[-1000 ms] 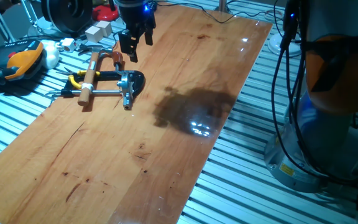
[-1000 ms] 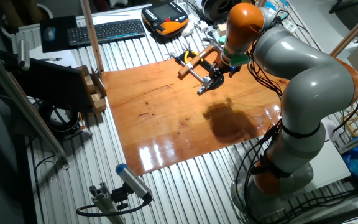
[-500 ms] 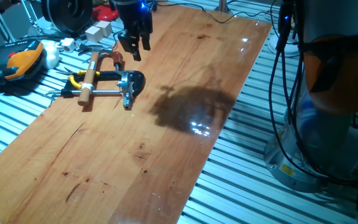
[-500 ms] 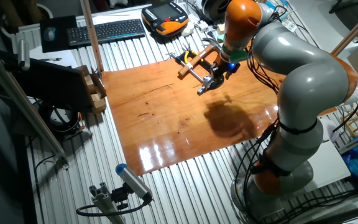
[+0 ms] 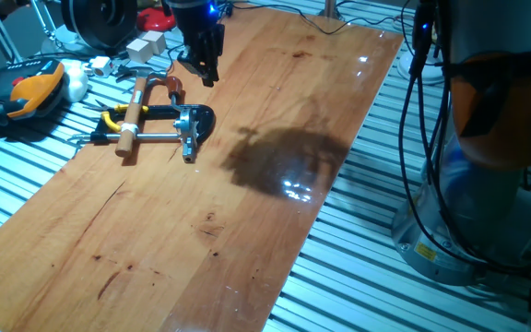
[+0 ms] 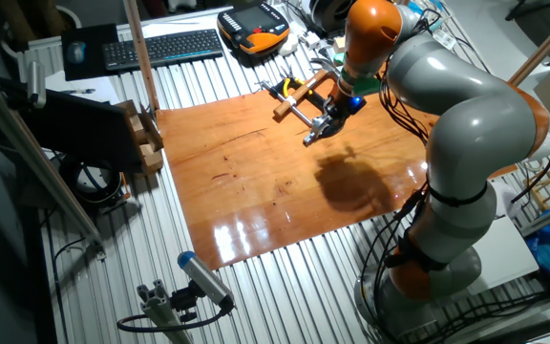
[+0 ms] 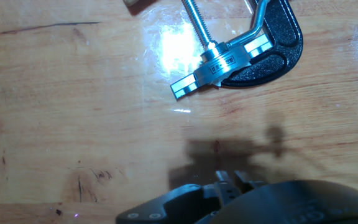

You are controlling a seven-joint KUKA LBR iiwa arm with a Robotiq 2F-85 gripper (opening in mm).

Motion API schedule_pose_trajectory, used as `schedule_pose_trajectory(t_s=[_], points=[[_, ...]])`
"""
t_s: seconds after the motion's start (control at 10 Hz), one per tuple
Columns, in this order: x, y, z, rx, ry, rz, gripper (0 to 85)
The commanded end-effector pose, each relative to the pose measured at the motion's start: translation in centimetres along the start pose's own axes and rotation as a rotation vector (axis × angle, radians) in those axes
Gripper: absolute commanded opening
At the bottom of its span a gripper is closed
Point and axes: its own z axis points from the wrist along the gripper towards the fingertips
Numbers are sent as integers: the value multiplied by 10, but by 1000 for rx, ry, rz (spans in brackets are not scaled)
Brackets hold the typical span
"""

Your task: Pull up the lever

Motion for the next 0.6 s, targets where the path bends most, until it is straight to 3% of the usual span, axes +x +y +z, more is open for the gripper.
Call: schedule_pose_trajectory(t_s=[0.0,0.5], points=[[0,0,0,1,-1,2,0],[-2,0,2,1,-5,9,0]])
